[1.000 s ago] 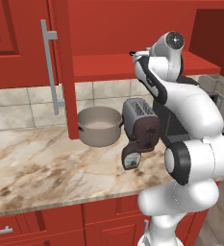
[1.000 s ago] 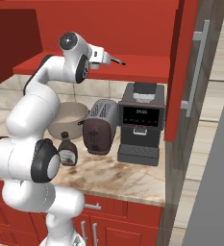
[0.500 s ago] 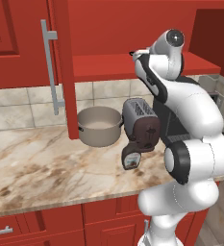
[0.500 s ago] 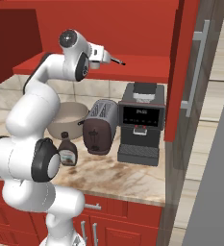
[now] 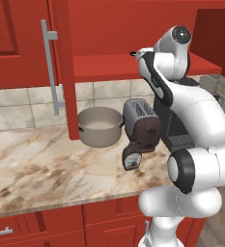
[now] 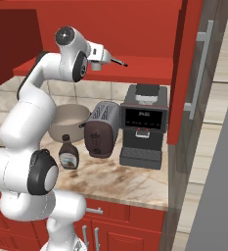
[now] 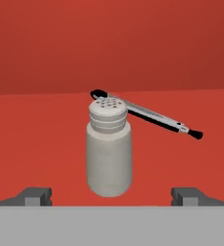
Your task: Pick the shaker and syrup bottle from the counter and place them in the cabinet.
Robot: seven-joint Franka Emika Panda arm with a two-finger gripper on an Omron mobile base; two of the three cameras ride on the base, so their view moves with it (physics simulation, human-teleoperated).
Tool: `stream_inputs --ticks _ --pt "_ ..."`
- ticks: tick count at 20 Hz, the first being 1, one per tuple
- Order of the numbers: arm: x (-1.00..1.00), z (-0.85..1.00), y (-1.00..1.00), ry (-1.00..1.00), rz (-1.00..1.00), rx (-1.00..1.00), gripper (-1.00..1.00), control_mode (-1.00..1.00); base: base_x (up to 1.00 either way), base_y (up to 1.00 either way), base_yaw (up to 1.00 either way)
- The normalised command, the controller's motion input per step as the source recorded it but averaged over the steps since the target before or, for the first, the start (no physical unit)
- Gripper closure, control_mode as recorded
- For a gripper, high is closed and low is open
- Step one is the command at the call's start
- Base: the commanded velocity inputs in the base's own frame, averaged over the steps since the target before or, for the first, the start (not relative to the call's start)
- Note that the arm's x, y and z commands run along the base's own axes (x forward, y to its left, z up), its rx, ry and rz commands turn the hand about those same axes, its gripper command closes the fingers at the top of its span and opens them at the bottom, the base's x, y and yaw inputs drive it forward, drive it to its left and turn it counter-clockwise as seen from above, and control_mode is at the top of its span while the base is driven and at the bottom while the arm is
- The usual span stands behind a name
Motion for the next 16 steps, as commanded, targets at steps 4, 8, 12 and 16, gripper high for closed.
stream_inputs --ticks 4,8,12,16 --pt "-0.54 -0.02 0.00 -0.02 0.00 0.00 -1.00 -1.00 0.00 0.00 0.00" --pt "-0.64 0.00 0.00 0.00 0.00 0.00 -1.00 -1.00 0.00 0.00 0.00" --pt "-0.68 0.00 0.00 0.00 0.00 0.00 -1.00 -1.00 0.00 0.00 0.00" --pt "-0.70 0.00 0.00 0.00 0.00 0.00 -1.00 -1.00 0.00 0.00 0.00"
